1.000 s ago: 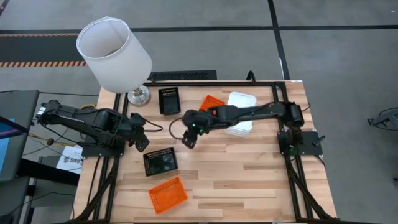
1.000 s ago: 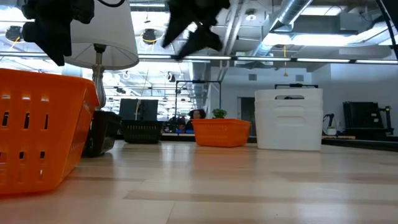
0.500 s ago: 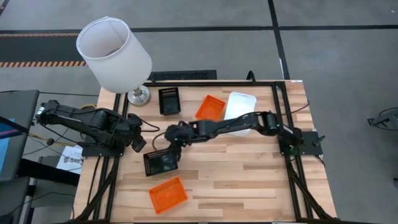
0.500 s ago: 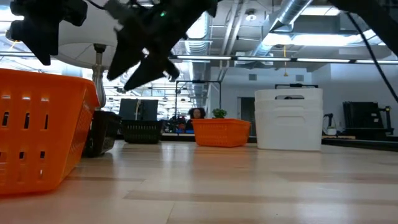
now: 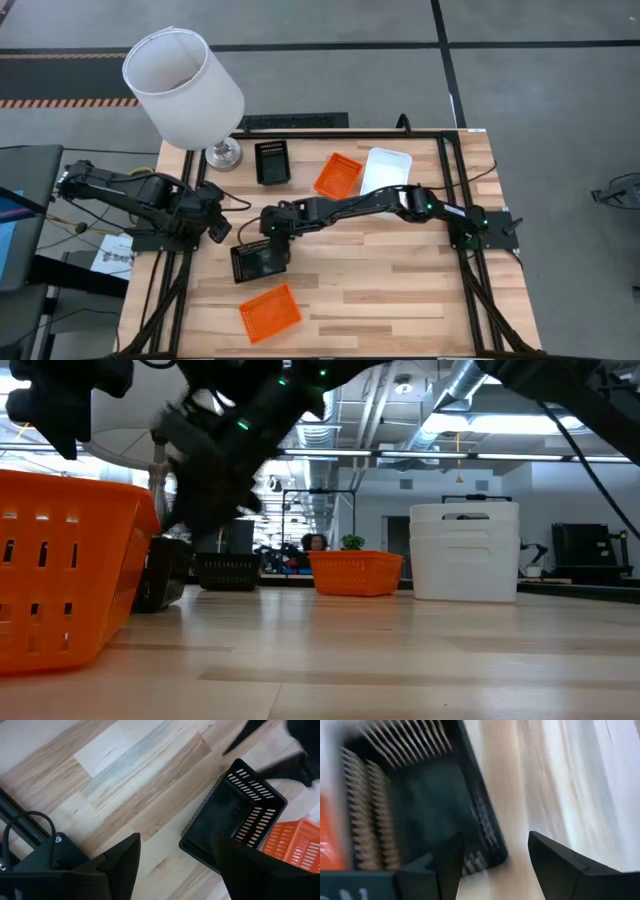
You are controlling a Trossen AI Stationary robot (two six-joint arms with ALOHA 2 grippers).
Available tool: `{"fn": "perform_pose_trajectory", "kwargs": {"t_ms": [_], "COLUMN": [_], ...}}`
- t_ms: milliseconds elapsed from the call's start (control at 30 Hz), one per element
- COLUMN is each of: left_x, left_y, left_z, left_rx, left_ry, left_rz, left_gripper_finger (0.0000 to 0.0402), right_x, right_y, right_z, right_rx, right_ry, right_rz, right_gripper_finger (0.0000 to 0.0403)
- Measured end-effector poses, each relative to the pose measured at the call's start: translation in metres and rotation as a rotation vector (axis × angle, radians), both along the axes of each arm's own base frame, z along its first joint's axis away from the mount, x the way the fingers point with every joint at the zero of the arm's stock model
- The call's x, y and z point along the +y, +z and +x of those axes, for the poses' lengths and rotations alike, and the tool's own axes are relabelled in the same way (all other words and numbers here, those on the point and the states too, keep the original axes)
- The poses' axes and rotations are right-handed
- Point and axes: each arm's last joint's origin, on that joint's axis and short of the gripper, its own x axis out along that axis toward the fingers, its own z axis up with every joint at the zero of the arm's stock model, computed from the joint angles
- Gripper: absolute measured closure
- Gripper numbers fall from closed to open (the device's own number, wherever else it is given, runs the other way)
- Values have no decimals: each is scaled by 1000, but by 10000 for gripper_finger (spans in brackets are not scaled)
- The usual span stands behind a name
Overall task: Stack baskets by color
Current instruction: Stack the black basket on top of the stacked black bin
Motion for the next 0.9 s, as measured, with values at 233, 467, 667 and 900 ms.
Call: {"fn": "perform_pose_trajectory", "kwargs": {"t_ms": [233,467,667,900], "left_x": [0,0,1,1], "left_y": [0,0,0,0], "left_z": [0,0,0,0], "left_rx": [-1,-3,-5,-6], "left_ry": [7,7,10,12], "left_rz": [11,11,18,21], "left_gripper_finger": [168,168,168,168], "right_x": [-4,-4,-4,-22], "right_y": [-11,-13,-14,14], "right_z": [0,-2,-6,-17], "right_rx": [39,75,116,138], "right_ry": [16,6,0,-172], "right_rz": [36,53,79,183], "right_gripper_finger": [173,291,388,394]}}
